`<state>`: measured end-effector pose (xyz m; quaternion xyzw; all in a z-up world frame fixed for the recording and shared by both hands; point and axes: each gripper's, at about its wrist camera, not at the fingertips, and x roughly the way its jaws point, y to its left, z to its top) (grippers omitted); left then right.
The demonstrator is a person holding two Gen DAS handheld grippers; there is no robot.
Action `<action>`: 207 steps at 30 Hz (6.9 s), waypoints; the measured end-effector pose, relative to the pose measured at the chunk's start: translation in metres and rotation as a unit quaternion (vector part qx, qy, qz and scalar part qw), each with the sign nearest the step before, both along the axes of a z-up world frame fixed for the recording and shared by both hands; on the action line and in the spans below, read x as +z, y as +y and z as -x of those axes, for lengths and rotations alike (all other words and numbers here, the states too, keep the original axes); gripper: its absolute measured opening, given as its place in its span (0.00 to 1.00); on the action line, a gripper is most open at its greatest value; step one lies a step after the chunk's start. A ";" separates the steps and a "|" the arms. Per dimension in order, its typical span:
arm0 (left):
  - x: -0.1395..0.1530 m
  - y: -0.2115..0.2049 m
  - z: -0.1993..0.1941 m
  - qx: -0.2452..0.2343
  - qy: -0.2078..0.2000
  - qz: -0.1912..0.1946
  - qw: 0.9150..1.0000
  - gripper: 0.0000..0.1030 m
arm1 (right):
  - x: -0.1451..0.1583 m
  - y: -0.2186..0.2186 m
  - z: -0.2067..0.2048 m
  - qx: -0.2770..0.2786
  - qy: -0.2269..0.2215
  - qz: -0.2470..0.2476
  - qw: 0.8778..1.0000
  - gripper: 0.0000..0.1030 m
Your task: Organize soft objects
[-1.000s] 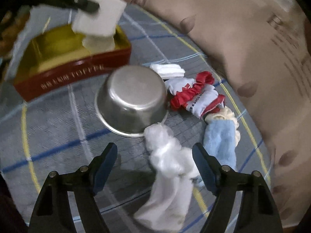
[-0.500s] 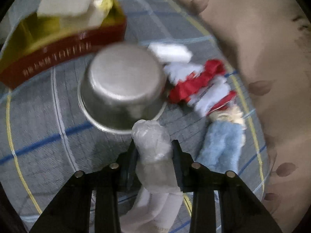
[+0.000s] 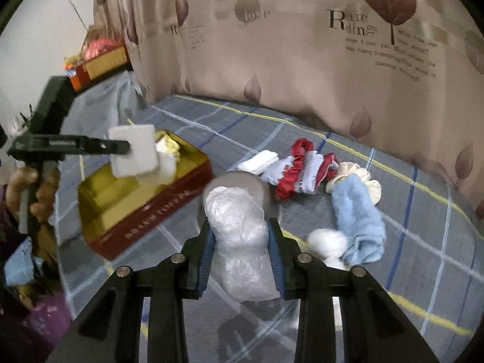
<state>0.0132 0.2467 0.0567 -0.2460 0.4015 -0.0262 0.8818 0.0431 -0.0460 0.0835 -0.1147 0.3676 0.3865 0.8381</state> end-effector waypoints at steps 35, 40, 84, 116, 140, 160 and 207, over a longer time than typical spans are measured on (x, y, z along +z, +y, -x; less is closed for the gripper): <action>-0.031 -0.009 -0.022 0.000 0.041 -0.028 0.999 0.50 | 0.000 0.013 0.031 0.005 0.012 -0.058 0.998 0.30; -0.014 -0.017 0.005 0.031 0.027 -0.122 0.992 0.51 | 0.003 0.022 0.036 0.009 0.017 -0.068 0.998 0.30; -0.018 0.018 0.140 0.181 0.111 -0.195 0.957 0.64 | -0.056 0.295 0.012 0.040 0.083 0.055 0.994 0.46; -0.011 -0.012 0.136 0.141 0.094 -0.231 0.958 0.64 | -0.023 -0.039 0.068 -0.265 -0.075 0.029 0.961 0.91; 0.014 -0.113 -0.193 -0.187 0.143 -0.095 0.967 0.64 | -0.068 -0.144 0.046 -0.339 -0.005 -0.010 0.941 0.96; -0.083 -0.089 -0.246 -0.179 0.239 -0.119 0.947 0.64 | -0.072 -0.142 0.042 -0.319 0.015 -0.020 0.947 0.96; -0.014 -0.035 0.035 0.060 0.075 -0.082 0.992 0.13 | -0.077 -0.141 0.037 -0.326 0.022 -0.006 0.945 0.96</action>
